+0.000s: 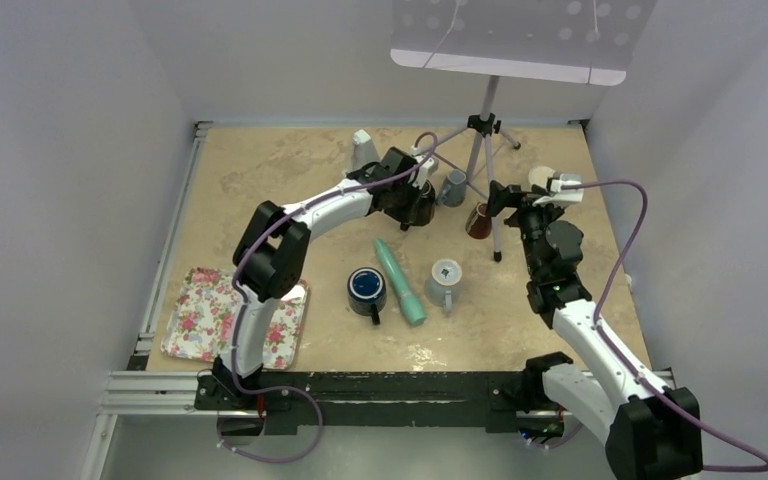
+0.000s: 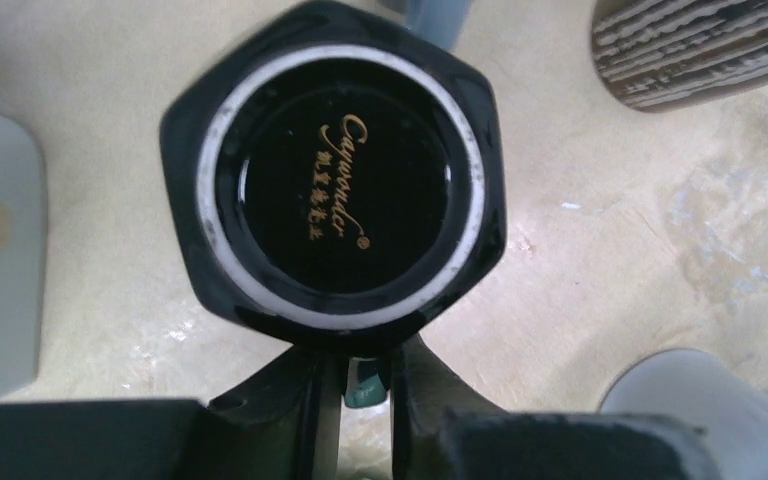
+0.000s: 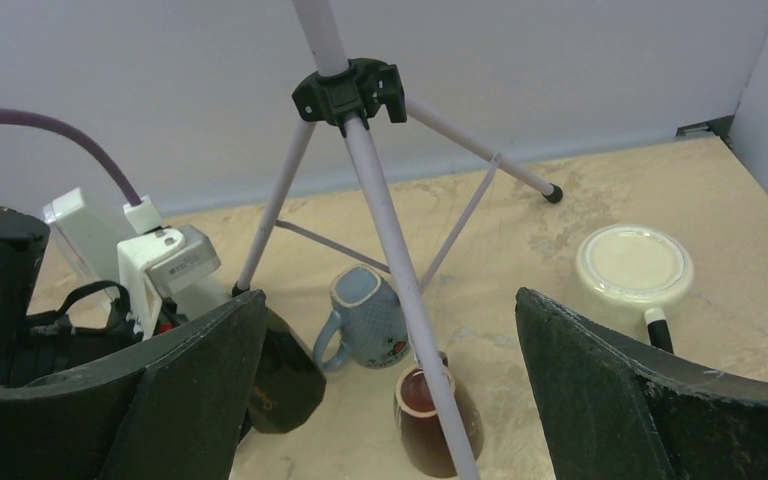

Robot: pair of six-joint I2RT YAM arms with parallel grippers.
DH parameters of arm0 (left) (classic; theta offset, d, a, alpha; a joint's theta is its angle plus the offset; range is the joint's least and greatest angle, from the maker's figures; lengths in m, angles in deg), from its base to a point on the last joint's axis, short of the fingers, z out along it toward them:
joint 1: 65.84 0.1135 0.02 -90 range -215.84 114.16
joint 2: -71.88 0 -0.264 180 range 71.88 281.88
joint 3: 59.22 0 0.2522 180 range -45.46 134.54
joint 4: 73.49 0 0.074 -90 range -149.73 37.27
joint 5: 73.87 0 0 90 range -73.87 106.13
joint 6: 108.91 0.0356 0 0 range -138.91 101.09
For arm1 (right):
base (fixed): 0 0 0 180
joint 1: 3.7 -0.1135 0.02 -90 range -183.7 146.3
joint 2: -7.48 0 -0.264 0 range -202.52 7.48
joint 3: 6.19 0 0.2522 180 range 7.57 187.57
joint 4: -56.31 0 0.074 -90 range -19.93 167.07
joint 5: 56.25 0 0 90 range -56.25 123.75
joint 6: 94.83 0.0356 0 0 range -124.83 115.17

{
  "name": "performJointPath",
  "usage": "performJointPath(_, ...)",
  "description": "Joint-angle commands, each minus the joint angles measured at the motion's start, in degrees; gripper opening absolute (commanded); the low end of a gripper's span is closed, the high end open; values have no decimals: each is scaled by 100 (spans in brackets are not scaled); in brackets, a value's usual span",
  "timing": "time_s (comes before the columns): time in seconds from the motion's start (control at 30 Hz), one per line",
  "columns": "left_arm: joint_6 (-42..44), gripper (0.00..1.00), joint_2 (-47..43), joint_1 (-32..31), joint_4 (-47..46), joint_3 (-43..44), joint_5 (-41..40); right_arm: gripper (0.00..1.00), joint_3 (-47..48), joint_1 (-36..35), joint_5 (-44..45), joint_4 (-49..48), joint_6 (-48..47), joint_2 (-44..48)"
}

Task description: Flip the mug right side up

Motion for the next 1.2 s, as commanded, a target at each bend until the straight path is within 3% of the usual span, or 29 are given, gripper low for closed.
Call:
performJointPath(0.0,-58,6,122,56,-236,280,87,99,378,-61,-147,288,-35,158)
performJointPath(0.03,-116,0,101,70,-185,304,166,99,407,-58,-181,386,-32,168)
performJointPath(0.13,-473,0,-16,195,231,514,773,99,573,-71,-389,794,90,148)
performJointPath(0.33,-1733,0,-667,618,1112,919,2970,99,963,-98,-1828,1608,1113,53)
performJointPath(0.5,-2440,0,-1335,770,796,732,3986,99,855,-92,-3071,1828,2436,-24)
performJointPath(0.67,-3061,0,-1479,845,470,633,4547,98,183,-93,-3748,593,3701,-165)
performJointPath(0.8,-3341,0,-1519,844,305,676,4725,96,227,-76,-3874,327,4031,-630)
performJointPath(0.9,-3459,0,-1525,836,231,739,4819,94,40,-53,-4067,-576,4420,-903)
performJointPath(1.03,-3545,0,-1580,782,133,604,4898,88,56,-58,-4085,-1543,4672,-1222)
performJointPath(1.17,-3730,0,-1611,741,-94,374,5048,76,-66,-55,-3948,-2813,5171,-1660)
